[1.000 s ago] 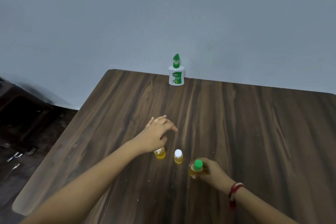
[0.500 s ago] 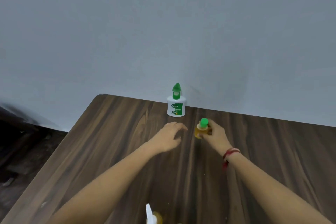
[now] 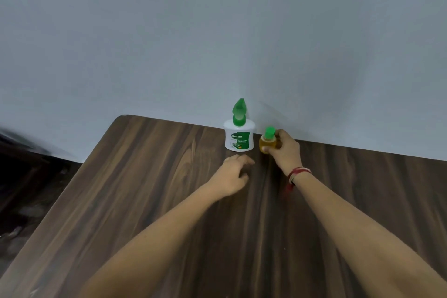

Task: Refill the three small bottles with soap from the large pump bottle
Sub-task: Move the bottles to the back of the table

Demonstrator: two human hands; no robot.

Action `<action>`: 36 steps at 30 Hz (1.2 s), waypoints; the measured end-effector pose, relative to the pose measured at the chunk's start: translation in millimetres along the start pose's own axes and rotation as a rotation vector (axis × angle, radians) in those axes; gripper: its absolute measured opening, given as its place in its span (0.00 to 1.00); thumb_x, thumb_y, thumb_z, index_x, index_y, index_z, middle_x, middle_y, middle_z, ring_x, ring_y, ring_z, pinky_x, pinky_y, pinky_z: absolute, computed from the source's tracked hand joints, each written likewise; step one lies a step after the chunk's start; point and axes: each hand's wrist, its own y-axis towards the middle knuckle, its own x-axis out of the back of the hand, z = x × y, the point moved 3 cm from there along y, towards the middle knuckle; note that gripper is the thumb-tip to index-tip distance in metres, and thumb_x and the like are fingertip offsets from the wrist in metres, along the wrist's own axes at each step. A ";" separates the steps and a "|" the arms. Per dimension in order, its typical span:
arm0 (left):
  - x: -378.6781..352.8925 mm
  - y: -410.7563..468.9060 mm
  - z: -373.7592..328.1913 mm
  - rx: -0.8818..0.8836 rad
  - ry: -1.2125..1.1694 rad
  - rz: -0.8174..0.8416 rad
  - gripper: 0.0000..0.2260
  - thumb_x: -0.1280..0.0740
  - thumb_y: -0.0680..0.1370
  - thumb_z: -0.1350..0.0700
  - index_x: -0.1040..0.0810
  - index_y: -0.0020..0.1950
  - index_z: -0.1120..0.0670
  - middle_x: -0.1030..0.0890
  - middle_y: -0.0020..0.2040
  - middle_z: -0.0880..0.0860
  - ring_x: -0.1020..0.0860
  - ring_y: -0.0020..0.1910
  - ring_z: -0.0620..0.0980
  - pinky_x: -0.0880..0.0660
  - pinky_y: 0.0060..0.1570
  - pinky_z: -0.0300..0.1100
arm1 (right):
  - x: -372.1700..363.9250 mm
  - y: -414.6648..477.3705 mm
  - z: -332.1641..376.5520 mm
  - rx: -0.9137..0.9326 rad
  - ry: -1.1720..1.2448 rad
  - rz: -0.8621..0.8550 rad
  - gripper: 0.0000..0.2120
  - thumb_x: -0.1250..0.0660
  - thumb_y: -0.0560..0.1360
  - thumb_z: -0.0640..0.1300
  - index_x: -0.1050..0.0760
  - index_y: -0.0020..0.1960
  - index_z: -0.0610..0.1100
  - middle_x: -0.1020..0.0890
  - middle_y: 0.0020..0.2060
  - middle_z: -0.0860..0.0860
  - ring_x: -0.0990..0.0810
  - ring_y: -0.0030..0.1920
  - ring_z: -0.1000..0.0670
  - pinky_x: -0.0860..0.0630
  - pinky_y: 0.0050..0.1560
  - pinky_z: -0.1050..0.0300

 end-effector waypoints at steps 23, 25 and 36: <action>-10.3 -259.0 25.0 0.148 -0.341 0.071 0.27 0.41 0.66 0.75 0.23 0.53 0.47 0.19 0.54 0.47 0.22 0.56 0.40 0.26 0.58 0.37 | 22.8 -299.6 -16.9 0.048 0.008 0.560 0.27 0.35 0.68 0.27 0.27 0.51 0.59 0.26 0.55 0.56 0.25 0.60 0.56 0.31 0.61 0.72; -19.5 -280.8 20.0 0.180 -0.374 0.095 0.26 0.38 0.65 0.71 0.25 0.54 0.44 0.19 0.54 0.51 0.21 0.54 0.43 0.25 0.54 0.38 | 20.5 -319.1 -15.9 0.100 -0.096 0.657 0.29 0.33 0.68 0.31 0.31 0.56 0.62 0.29 0.57 0.57 0.29 0.62 0.58 0.34 0.64 0.70; -62.8 -308.8 -3.6 0.252 -0.427 -0.106 0.23 0.25 0.60 0.47 0.26 0.52 0.41 0.22 0.53 0.50 0.22 0.52 0.48 0.24 0.55 0.47 | 1.4 -363.4 -7.5 0.086 -0.129 0.532 0.22 0.27 0.68 0.47 0.34 0.52 0.65 0.27 0.54 0.62 0.27 0.56 0.62 0.34 0.55 0.75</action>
